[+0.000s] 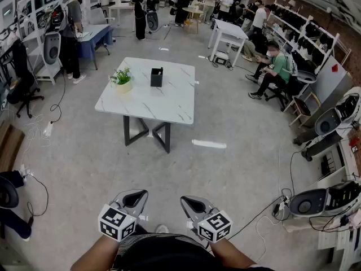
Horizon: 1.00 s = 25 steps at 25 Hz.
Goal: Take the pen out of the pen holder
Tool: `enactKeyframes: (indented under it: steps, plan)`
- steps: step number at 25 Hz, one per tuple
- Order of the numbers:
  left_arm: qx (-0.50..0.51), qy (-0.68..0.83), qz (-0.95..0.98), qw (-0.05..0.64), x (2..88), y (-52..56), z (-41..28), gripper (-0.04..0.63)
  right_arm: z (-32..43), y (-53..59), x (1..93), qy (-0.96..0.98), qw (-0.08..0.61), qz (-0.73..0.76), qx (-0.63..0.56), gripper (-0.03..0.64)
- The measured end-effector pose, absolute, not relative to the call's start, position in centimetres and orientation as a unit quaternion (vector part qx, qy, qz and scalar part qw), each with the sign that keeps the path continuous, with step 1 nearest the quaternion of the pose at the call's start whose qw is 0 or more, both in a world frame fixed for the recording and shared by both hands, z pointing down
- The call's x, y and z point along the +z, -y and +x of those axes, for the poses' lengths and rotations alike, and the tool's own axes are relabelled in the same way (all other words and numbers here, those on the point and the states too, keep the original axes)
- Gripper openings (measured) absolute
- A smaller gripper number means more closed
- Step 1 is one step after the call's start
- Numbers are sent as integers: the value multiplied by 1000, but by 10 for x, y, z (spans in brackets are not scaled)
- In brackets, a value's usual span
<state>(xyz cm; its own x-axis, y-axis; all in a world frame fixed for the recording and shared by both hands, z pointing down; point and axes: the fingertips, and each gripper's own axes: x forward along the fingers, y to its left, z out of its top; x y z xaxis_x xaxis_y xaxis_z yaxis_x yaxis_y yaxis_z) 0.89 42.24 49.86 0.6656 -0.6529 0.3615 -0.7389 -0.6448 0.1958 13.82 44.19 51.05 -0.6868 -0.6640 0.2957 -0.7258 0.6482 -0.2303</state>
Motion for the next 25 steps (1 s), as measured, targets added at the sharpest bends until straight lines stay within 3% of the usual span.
enactKeyframes:
  steps: [8, 13, 25]
  plan:
    - [132, 388, 897, 165, 493, -425, 9, 57, 136, -442, 502, 905, 91, 382, 164, 0]
    - [137, 387, 896, 166, 497, -426, 9, 57, 132, -442, 496, 910, 54, 365, 189, 0]
    - [136, 393, 894, 167, 492, -428, 8, 57, 137, -441, 496, 905, 78, 382, 170, 0]
